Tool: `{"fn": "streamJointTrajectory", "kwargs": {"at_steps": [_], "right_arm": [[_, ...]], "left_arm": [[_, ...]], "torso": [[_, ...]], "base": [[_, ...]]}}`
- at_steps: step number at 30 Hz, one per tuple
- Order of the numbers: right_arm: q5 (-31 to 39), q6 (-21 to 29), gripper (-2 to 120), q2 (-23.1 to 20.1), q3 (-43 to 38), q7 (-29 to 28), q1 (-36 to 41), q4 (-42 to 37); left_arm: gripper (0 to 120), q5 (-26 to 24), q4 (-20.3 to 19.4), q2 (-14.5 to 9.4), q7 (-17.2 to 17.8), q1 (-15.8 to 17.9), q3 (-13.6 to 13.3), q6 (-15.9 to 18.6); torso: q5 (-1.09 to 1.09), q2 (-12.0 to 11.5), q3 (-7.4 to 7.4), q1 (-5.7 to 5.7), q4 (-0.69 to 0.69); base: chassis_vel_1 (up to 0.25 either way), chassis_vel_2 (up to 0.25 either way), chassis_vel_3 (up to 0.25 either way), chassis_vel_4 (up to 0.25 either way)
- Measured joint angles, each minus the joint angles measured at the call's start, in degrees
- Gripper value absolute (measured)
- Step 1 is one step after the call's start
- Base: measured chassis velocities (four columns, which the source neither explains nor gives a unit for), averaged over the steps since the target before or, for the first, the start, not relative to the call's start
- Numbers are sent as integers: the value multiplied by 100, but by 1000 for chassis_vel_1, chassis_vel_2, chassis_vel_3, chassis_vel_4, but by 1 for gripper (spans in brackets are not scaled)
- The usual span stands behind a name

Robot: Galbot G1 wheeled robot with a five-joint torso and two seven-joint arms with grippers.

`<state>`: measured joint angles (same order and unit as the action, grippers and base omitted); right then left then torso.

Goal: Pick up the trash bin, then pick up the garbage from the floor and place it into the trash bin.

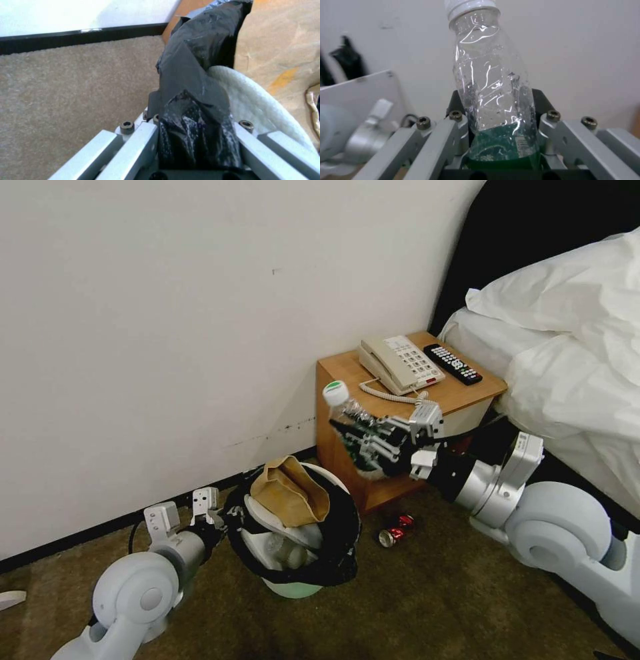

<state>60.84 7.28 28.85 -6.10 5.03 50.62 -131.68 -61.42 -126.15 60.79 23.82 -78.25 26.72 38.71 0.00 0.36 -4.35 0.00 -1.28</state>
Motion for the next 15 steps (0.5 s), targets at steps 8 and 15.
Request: {"fn": "streamJointTrajectory", "kwargs": {"at_steps": [8,15], "right_arm": [[-146,-158,25,211,344,768,27,7],[-276,-270,25,370,479,1361,269,74]], "left_arm": [[3,0,-105,73,28,-8,-109,39],[3,-5,-146,235,112,25,-272,152]], "torso": [[0,0,0,0,0],[0,0,0,0,0]], "base": [[0,0,0,0],[0,0,0,0]]}}
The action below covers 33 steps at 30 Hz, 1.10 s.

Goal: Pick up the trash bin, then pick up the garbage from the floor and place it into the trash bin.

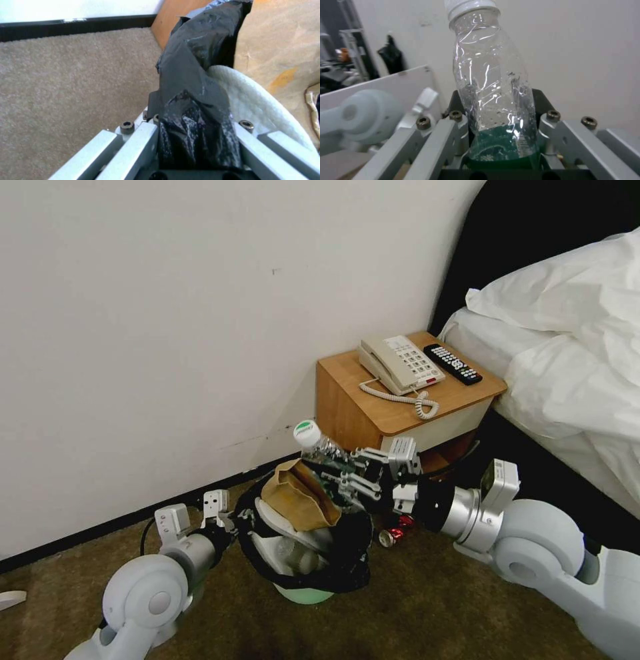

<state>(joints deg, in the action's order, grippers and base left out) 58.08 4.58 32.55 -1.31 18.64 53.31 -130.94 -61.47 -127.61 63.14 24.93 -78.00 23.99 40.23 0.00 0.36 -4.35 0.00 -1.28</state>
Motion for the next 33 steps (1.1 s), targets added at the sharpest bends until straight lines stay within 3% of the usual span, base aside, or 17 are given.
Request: {"fn": "streamJointTrajectory", "kwargs": {"at_steps": [6,20,33], "right_arm": [[-118,-114,25,166,162,500,170,138],[-444,-124,25,470,577,630,144,434],[-683,-173,25,625,780,752,165,784]], "left_arm": [[3,-10,-82,122,33,-56,-45,85],[3,-78,-252,200,56,-168,22,142],[3,-460,-333,196,163,-141,195,82]], "torso": [[0,0,0,0,0],[0,0,0,0,0],[0,0,0,0,0]], "base": [[0,0,0,0],[0,0,0,0],[0,0,0,0]]}}
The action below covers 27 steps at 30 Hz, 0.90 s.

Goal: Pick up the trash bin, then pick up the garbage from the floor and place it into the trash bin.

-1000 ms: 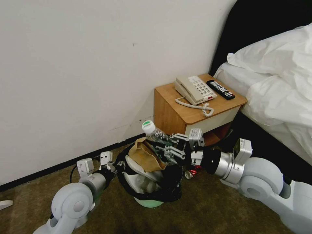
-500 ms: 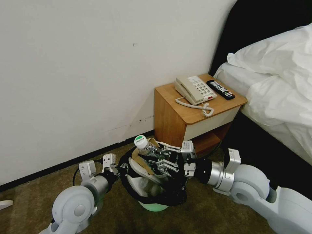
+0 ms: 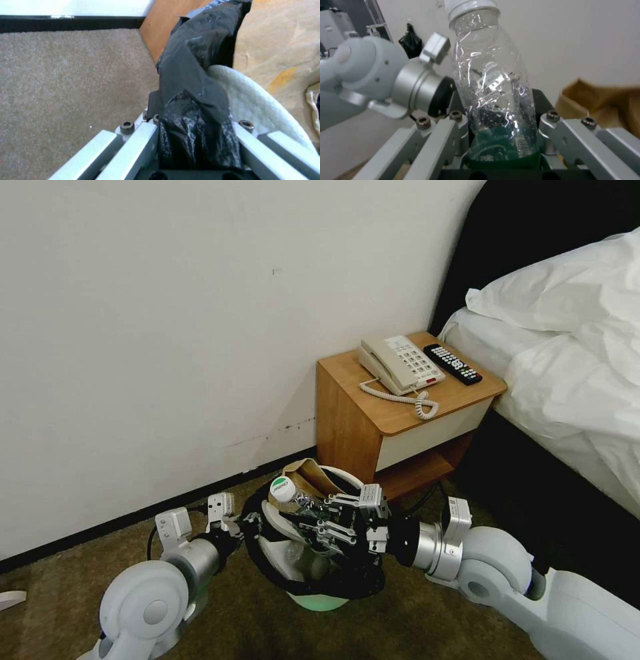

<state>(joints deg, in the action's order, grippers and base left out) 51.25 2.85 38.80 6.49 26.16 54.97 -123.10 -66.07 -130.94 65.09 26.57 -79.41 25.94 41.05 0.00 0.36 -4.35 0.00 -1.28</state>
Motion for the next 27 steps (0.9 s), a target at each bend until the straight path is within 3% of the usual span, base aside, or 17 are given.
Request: {"fn": "streamJointTrajectory", "kwargs": {"at_steps": [27], "right_arm": [[-214,-101,25,114,170,101,-14,527]], "left_arm": [[3,-533,-63,-73,123,93,145,-131]], "torso": [[0,0,0,0,0]], "base": [[0,0,0,0]]}}
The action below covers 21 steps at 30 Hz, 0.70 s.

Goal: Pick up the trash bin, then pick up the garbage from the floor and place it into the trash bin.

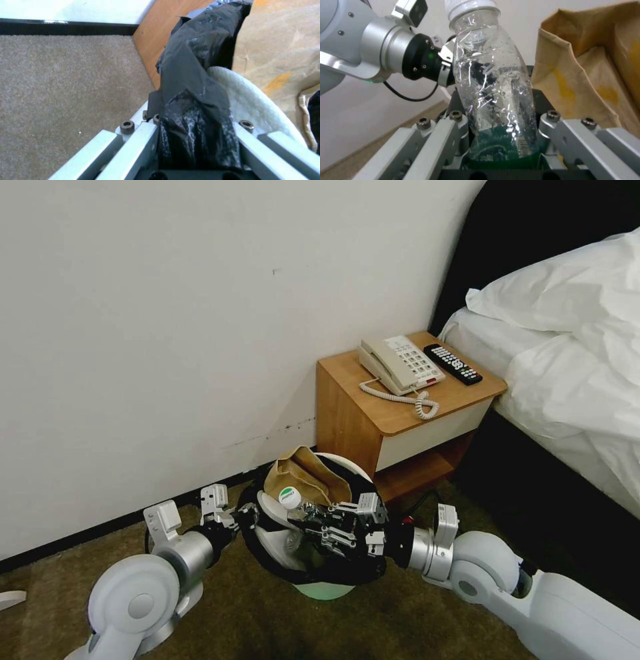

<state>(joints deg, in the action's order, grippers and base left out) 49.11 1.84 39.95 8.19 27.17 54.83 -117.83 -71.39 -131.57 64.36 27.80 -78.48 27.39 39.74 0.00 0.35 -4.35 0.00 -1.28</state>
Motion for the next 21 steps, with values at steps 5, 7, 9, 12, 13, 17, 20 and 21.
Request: {"fn": "streamJointTrajectory", "kwargs": {"at_steps": [5,7,9,12,13,17,20,21], "right_arm": [[-6,-2,25,-13,0,0,-5,15],[-7,-7,25,-31,-8,0,-5,19],[-8,-14,25,-58,-30,3,-4,31],[-14,-26,25,-70,-50,12,-3,44],[-15,-28,25,-74,-69,16,-3,53],[-15,-35,25,-87,-99,22,-9,70],[-40,-43,25,-107,-142,23,-5,102],[-49,-46,25,-120,-162,20,5,102]], "left_arm": [[3,-18,4,-1,1,6,8,-13],[3,-28,8,-3,1,7,19,-19],[3,-44,11,-12,2,11,38,-29],[3,-57,12,-21,2,11,51,-37],[3,-64,12,-26,2,12,57,-40],[3,-72,12,-29,2,9,60,-46],[3,-74,6,-25,2,-2,62,-46],[3,-74,3,-25,2,-10,66,-46]], "torso": [[0,0,0,0,0],[0,0,0,0,0],[0,0,0,0,0],[0,0,0,0,0],[0,0,0,0,0],[0,0,0,0,0],[0,0,0,0,0],[0,0,0,0,0]], "base": [[0,0,0,0],[0,0,0,0],[0,0,0,0],[0,0,0,0],[0,0,0,0],[0,0,0,0],[0,0,0,0],[0,0,0,0]]}}
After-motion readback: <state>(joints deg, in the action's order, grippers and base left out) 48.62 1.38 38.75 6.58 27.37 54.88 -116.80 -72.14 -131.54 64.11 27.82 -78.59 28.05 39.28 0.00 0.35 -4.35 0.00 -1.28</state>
